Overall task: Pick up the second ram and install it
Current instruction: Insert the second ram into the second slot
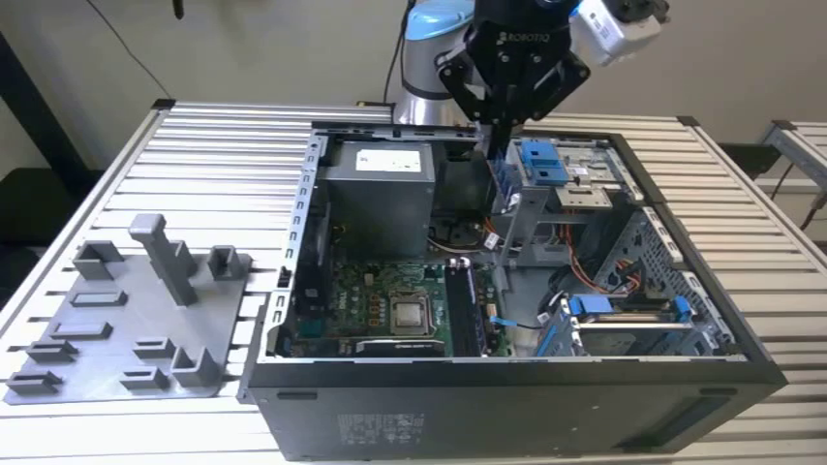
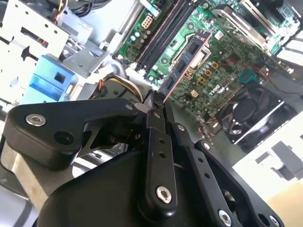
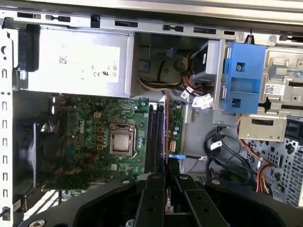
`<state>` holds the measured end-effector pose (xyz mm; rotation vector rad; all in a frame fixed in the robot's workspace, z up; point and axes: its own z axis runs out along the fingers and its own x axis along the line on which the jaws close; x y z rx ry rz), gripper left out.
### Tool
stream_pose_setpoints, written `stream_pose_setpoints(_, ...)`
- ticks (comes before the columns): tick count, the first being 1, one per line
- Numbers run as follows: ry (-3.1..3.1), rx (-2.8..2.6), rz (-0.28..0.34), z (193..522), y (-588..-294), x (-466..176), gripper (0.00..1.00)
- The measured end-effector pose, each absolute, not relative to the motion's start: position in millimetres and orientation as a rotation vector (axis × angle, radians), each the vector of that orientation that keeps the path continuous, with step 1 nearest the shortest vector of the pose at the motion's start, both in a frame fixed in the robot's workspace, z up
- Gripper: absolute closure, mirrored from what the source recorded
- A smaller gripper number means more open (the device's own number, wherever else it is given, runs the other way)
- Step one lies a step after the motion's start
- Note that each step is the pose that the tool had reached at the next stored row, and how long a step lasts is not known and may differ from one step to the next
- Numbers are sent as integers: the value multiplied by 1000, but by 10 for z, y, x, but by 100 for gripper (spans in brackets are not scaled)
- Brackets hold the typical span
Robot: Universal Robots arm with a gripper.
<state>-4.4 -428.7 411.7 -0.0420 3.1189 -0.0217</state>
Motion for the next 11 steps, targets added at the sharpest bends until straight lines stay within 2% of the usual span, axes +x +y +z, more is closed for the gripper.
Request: stream_pose_setpoints(11,3118,108,-23,4117,-4287,-44,86)
